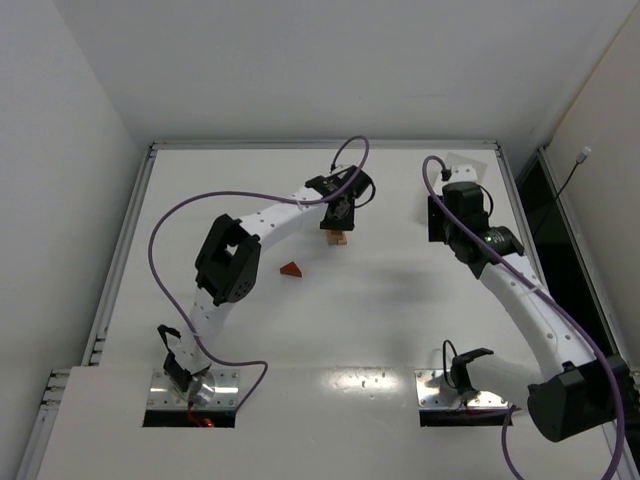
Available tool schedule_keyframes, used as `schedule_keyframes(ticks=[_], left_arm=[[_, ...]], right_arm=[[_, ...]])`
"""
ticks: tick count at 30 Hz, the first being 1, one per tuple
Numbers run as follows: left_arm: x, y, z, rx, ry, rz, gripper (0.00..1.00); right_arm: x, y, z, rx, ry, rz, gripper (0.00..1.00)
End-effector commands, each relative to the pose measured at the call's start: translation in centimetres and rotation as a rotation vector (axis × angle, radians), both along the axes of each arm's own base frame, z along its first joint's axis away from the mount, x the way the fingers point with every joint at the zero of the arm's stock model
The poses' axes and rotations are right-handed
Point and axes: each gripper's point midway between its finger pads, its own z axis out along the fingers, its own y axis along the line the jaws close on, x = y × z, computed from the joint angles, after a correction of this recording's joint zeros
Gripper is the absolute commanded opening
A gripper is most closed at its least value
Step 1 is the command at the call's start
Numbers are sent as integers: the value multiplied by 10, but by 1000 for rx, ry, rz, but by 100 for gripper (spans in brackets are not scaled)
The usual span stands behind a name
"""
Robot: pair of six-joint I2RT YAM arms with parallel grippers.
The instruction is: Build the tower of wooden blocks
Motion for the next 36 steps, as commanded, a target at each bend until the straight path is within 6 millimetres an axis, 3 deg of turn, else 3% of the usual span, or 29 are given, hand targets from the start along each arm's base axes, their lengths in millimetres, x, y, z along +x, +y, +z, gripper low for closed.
schedule_keyframes(ticks=[1, 14, 36], left_arm=[[20, 1, 18, -22, -57, 22, 0], [31, 9, 10, -22, -41, 34, 0], [30, -3, 4, -64, -16, 5, 0]], right_arm=[[8, 4, 15, 48, -49, -4, 54], [18, 12, 3, 64, -19, 24, 53], [19, 14, -3, 67, -8, 31, 51]])
